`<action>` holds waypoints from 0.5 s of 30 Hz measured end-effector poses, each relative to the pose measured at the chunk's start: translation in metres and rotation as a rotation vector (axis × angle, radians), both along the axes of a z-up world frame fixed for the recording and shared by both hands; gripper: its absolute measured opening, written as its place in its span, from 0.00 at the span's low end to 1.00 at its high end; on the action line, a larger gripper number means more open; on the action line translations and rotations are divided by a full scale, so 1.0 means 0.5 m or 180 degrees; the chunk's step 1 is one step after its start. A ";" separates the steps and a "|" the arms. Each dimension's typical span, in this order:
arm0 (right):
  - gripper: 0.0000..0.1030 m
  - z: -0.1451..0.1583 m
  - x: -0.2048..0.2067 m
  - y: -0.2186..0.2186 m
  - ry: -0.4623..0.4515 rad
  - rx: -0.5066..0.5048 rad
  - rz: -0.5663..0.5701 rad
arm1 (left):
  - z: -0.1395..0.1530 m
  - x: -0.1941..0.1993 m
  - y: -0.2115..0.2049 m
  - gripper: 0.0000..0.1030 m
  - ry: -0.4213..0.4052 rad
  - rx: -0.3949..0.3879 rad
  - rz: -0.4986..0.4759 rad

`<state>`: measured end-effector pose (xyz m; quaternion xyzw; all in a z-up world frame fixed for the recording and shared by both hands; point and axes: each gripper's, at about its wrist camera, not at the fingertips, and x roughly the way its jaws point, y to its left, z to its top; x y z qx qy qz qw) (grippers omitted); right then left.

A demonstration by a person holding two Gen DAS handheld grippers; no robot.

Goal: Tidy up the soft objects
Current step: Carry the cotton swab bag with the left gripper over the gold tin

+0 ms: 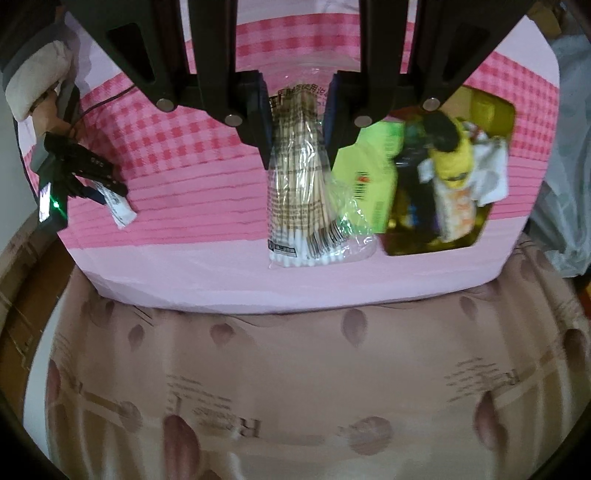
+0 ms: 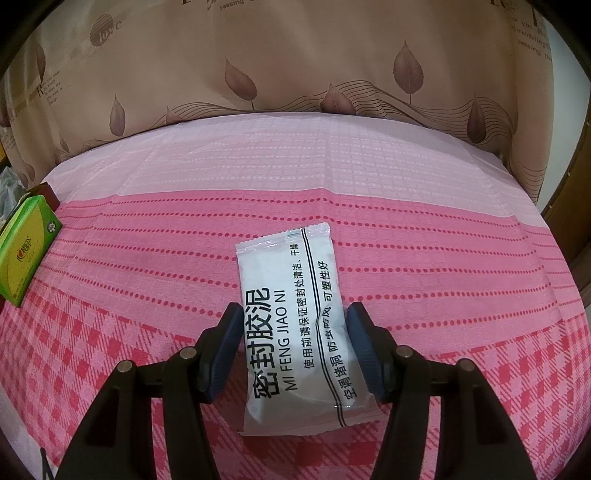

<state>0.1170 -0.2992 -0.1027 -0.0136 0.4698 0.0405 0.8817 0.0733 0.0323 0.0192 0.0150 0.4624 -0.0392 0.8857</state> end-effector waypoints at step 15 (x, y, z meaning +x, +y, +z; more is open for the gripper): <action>0.54 -0.001 0.000 0.000 0.0001 -0.0002 -0.0003 | 0.032 0.022 0.229 0.23 -0.0090 0.0210 0.0680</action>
